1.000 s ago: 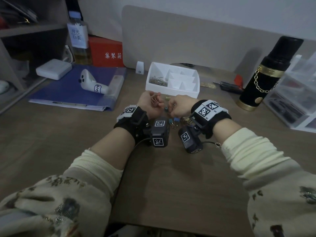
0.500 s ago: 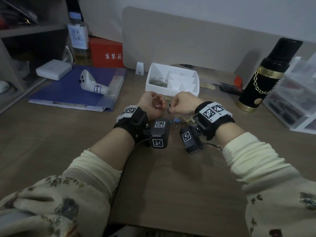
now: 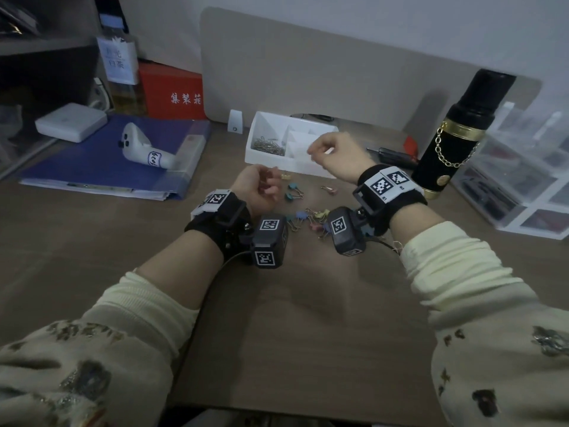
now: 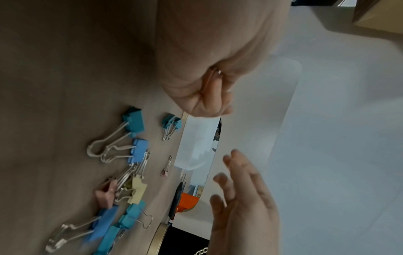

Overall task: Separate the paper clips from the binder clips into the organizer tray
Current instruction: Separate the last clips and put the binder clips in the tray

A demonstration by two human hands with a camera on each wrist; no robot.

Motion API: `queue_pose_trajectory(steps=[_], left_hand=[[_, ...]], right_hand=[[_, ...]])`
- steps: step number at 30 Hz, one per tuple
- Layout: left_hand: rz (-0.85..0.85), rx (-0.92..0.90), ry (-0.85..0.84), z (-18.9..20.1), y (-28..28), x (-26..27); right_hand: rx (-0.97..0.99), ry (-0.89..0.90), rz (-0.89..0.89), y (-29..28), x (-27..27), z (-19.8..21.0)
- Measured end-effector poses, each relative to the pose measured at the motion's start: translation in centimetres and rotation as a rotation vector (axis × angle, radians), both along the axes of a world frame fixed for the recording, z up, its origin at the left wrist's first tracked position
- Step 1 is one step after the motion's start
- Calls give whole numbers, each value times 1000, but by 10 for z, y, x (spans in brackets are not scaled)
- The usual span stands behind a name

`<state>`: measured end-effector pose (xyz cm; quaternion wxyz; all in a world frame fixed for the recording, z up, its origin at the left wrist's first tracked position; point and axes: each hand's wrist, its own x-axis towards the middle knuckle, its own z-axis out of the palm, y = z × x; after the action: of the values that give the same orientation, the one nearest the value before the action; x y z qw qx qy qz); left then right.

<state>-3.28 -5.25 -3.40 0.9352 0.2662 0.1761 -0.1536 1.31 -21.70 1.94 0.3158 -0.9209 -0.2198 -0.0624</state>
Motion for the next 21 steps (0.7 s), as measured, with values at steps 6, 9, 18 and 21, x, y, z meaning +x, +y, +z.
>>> queue_pose_trajectory(steps=[6,9,18,21], left_hand=[[-49,71,-14,1,0,-7],[-34,78,-1,1,-1,-6],[43,92,53,0,-9,-3],[41,84,72,0,-10,-5]], right_hand=[[-469,142,-225,-34,25,-11],[-590,252,-194,-32,22,-21],[-654,234,-141,-11,11,-30],[-654,238,-122,-7,9,-29]])
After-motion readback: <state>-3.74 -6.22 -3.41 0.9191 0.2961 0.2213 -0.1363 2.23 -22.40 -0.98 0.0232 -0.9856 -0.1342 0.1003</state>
